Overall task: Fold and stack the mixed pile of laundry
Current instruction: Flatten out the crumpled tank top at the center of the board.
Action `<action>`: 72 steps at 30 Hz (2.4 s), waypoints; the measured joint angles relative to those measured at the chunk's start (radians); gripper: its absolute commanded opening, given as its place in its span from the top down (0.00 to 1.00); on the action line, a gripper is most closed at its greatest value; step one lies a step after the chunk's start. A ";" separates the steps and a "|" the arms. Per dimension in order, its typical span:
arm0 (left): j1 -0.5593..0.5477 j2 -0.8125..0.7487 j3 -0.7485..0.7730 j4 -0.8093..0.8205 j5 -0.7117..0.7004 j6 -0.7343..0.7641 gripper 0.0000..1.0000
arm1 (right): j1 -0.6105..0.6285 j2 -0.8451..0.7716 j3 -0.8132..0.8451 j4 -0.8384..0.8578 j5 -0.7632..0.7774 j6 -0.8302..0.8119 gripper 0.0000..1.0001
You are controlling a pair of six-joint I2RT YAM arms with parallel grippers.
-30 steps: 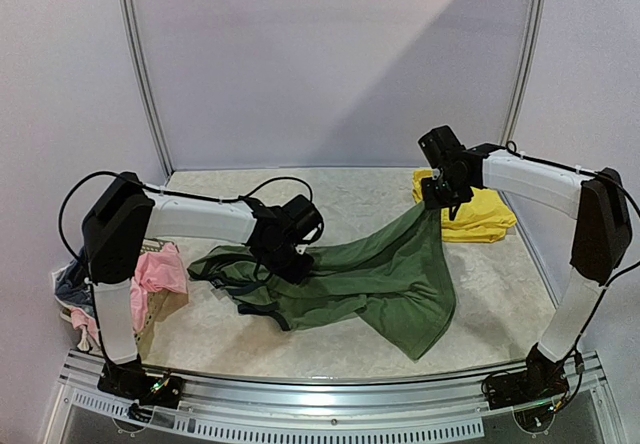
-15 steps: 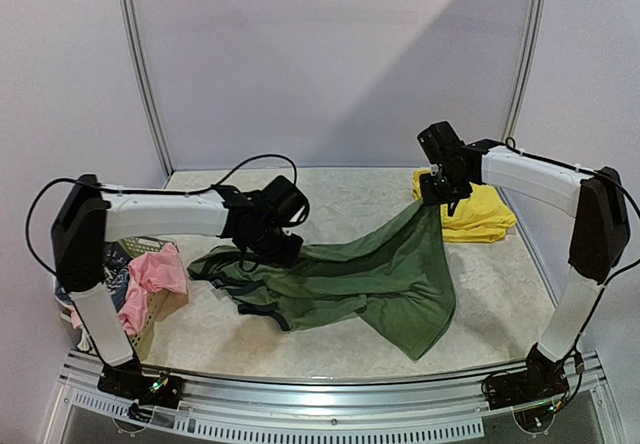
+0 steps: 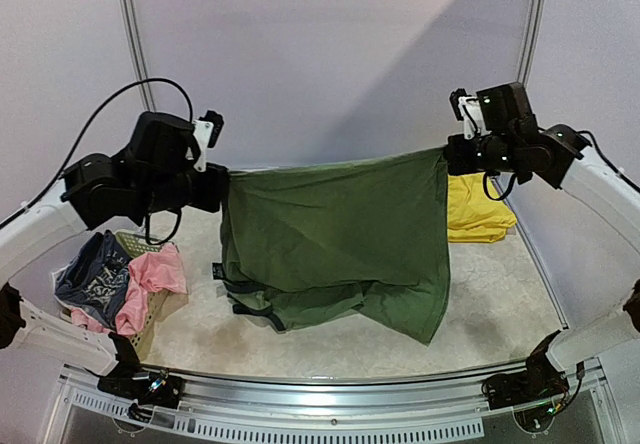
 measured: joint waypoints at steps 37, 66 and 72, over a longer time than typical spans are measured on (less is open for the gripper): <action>0.348 0.447 0.929 -0.245 0.214 0.192 0.97 | 0.007 0.315 0.782 -0.264 0.026 0.028 0.99; 0.447 0.774 0.463 -0.072 0.363 0.056 0.07 | -0.147 0.593 0.314 -0.027 -0.257 0.099 0.19; 0.341 0.707 0.213 -0.035 0.263 0.040 0.13 | -0.086 0.505 0.030 0.023 -0.301 0.124 0.22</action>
